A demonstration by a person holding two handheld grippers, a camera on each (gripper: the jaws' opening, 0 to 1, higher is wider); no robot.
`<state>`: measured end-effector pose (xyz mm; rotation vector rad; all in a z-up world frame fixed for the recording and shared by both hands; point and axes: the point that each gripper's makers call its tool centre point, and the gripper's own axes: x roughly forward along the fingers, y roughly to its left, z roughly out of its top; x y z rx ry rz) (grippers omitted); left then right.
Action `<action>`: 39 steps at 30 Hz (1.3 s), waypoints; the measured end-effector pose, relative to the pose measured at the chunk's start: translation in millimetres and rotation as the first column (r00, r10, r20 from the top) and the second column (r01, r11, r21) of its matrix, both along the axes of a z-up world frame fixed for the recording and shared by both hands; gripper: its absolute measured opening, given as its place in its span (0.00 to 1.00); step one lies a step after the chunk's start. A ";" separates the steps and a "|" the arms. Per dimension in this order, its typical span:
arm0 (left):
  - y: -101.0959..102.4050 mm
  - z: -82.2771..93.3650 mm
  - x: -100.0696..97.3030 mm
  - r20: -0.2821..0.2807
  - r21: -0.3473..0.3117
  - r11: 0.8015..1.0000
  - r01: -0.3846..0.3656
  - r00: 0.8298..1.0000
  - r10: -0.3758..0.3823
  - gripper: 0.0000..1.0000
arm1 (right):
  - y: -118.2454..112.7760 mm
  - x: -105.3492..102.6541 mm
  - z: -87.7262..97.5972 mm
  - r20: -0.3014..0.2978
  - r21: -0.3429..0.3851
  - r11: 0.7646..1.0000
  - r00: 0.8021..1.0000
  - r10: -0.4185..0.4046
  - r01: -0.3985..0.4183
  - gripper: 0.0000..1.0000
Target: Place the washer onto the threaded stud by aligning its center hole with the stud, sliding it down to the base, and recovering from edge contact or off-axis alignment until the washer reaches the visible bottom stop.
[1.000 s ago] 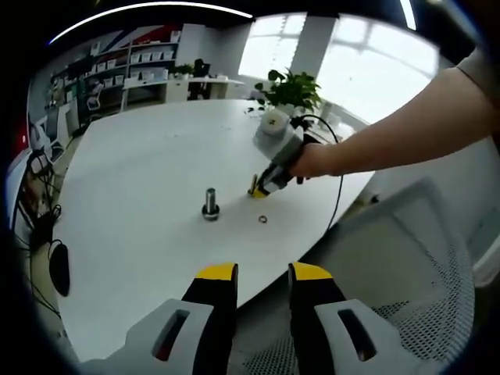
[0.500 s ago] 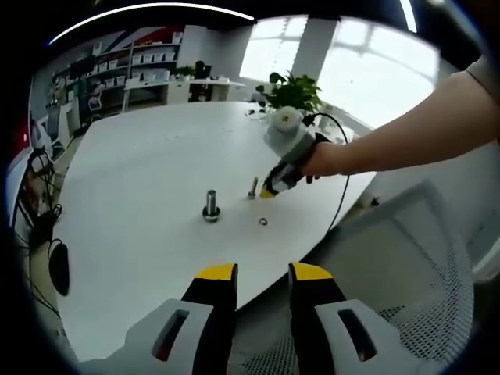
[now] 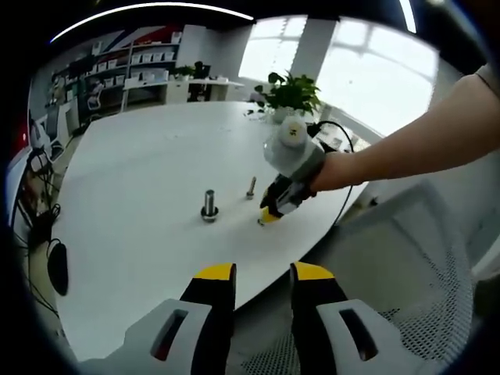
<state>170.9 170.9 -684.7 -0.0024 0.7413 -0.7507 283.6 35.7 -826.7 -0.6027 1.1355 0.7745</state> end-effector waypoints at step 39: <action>-1.2 1.1 0.5 0.009 -0.002 1.000 0.007 1.000 -0.007 0.25 | -3.3 -4.4 -15.5 -0.143 -0.171 0.940 0.951 0.273 -0.296 0.16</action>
